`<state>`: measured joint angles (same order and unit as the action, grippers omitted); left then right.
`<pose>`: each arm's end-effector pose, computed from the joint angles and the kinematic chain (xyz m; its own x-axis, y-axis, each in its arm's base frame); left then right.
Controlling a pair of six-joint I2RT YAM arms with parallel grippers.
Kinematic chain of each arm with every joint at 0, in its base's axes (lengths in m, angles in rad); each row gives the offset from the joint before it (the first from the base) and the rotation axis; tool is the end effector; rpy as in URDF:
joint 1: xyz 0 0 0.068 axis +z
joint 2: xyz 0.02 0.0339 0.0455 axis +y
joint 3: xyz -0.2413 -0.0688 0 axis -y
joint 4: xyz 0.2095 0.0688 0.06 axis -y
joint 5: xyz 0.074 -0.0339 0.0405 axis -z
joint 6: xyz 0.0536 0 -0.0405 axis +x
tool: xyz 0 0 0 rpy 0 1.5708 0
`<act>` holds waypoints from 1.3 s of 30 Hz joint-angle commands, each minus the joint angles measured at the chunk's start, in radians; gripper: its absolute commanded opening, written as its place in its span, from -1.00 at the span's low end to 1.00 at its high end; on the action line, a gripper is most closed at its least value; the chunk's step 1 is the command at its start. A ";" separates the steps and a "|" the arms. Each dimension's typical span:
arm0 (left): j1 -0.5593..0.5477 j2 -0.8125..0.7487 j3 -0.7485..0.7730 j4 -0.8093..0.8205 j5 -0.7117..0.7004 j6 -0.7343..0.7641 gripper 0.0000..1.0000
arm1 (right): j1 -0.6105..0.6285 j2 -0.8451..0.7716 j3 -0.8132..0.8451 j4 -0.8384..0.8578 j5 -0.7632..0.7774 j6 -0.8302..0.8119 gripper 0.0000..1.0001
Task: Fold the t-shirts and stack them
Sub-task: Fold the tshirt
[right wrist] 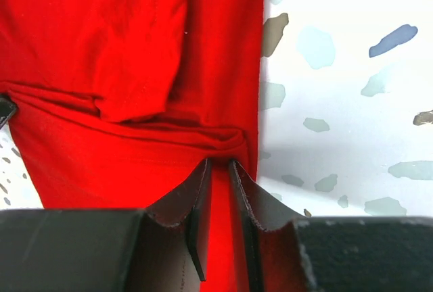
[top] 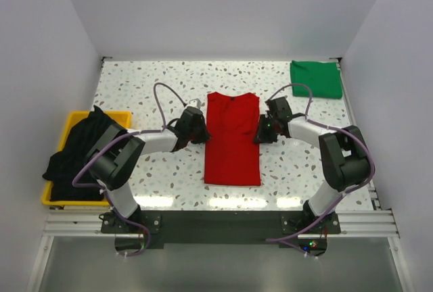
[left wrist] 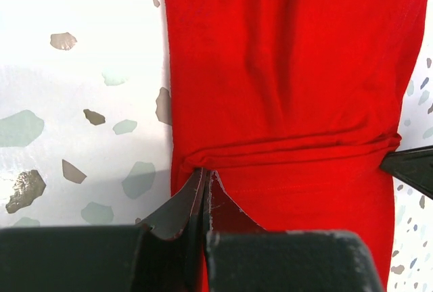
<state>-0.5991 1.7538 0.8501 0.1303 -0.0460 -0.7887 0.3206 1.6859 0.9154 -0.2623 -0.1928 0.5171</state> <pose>0.2755 -0.1851 0.1342 -0.7869 -0.3208 -0.5271 -0.0314 0.8740 -0.4850 0.2859 0.1058 0.1416 -0.9074 0.2099 -0.3641 0.0530 0.9166 0.3963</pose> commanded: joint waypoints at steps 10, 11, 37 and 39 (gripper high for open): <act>0.021 0.016 -0.029 0.009 -0.028 0.029 -1.00 | -0.077 -0.035 0.003 0.003 -0.069 0.040 -0.59; 0.021 0.015 -0.029 0.009 -0.028 0.029 -1.00 | -0.077 -0.034 0.008 -0.002 -0.069 0.041 -0.59; 0.030 -0.410 -0.181 -0.074 0.280 0.013 -0.33 | -0.031 -0.494 -0.329 -0.089 -0.267 0.092 -0.38; 0.007 -0.422 -0.233 -0.064 0.313 -0.015 -0.40 | 0.030 -0.512 -0.334 -0.078 -0.246 0.141 -0.38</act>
<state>-0.5671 1.3437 0.6804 0.0288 0.1551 -0.7540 0.2821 1.2079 0.5930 -0.3679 -0.3729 0.5842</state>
